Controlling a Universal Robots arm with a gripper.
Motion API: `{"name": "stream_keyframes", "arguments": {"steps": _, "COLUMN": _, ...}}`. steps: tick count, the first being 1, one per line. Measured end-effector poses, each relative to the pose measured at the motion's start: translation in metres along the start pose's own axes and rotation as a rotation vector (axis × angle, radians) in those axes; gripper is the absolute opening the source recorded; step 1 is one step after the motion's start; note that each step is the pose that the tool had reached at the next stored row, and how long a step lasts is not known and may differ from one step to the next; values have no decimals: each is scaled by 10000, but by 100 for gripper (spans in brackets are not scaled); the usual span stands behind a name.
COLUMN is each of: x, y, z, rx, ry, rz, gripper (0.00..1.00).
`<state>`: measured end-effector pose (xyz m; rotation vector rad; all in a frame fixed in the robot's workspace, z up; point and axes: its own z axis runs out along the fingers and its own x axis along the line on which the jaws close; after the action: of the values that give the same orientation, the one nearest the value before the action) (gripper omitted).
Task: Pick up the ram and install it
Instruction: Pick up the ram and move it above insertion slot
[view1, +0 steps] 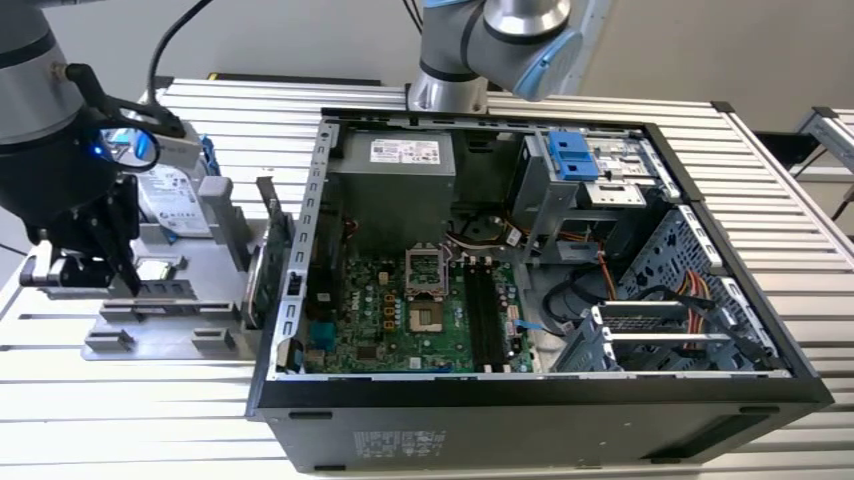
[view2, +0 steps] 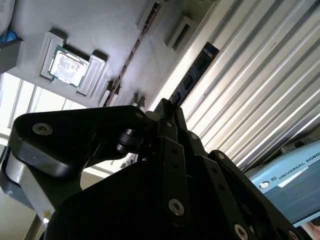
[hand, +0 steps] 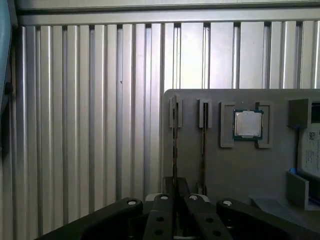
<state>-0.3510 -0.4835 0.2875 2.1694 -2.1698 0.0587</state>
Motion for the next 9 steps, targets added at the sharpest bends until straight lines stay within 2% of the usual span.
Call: {"name": "stream_keyframes", "arguments": {"steps": 9, "x": 5, "y": 3, "z": -61, "rx": 1, "ry": 0, "rz": 0, "gripper": 0}}
